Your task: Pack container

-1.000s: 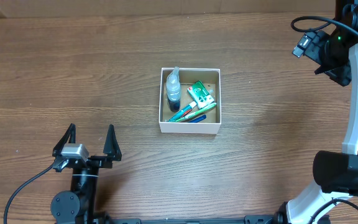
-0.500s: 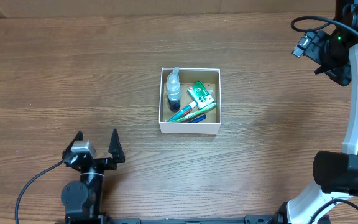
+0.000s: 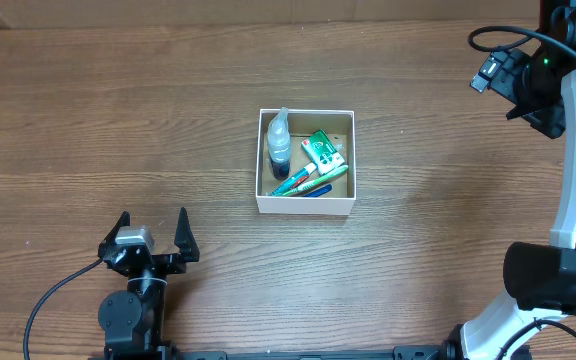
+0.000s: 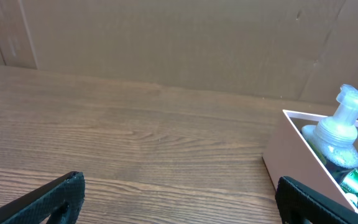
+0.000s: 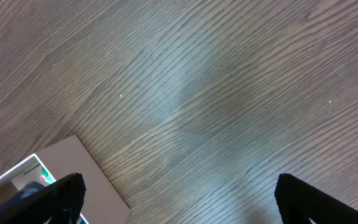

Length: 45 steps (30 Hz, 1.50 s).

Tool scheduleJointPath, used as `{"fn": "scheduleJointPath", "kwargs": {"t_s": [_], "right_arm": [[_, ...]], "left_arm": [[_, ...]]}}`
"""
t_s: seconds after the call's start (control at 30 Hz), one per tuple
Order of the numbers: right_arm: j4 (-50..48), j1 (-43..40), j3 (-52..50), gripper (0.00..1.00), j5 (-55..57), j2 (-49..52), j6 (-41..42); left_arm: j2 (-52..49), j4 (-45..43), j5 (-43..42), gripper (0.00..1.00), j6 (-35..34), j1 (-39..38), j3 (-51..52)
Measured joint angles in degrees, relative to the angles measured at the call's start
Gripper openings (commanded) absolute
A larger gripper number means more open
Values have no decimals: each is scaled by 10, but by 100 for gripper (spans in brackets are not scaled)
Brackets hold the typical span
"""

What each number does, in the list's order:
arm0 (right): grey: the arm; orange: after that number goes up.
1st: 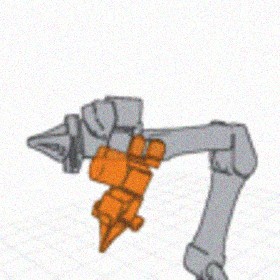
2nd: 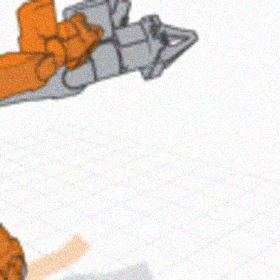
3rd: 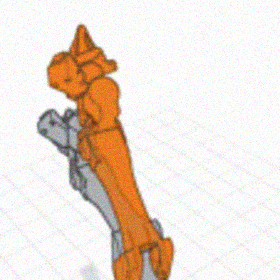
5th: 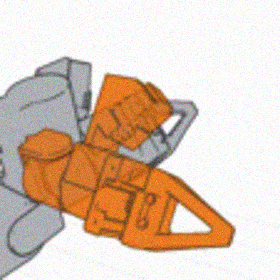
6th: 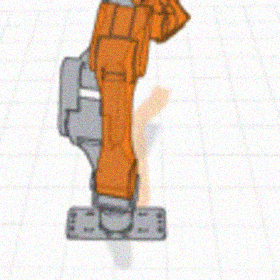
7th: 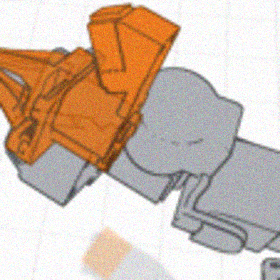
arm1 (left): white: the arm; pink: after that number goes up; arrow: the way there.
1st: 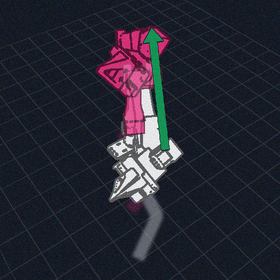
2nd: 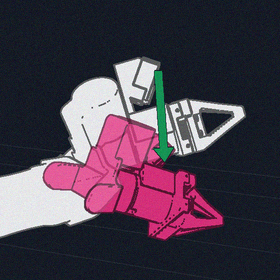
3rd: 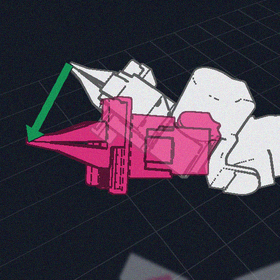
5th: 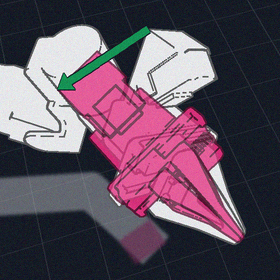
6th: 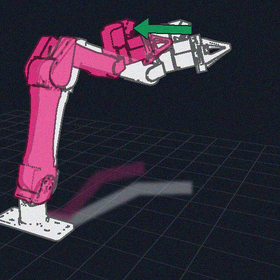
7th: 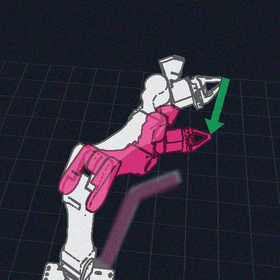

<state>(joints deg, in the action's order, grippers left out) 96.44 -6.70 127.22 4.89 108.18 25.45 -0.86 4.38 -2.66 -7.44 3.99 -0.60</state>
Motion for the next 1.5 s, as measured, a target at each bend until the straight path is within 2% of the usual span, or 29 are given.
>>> {"fn": "scheduleJointPath", "kwargs": {"t_s": [0.87, 1.03, 1.2, 1.5], "right_arm": [[-3, 9, -4, 100, 0, -20, 0], [-34, 59, -42, 100, 0, -137, 0], [-69, 156, -141, 100, -5, -320, 0], [-49, 151, -442, 100, -5, -586, 0]], "left_arm": [[0, 0, 2, 100, 2, 0, 0], [0, 1, 4, 100, 2, 0, 0], [0, 0, 4, 100, 2, 0, 0], [0, 1, 4, 100, 2, 0, 0]]}}
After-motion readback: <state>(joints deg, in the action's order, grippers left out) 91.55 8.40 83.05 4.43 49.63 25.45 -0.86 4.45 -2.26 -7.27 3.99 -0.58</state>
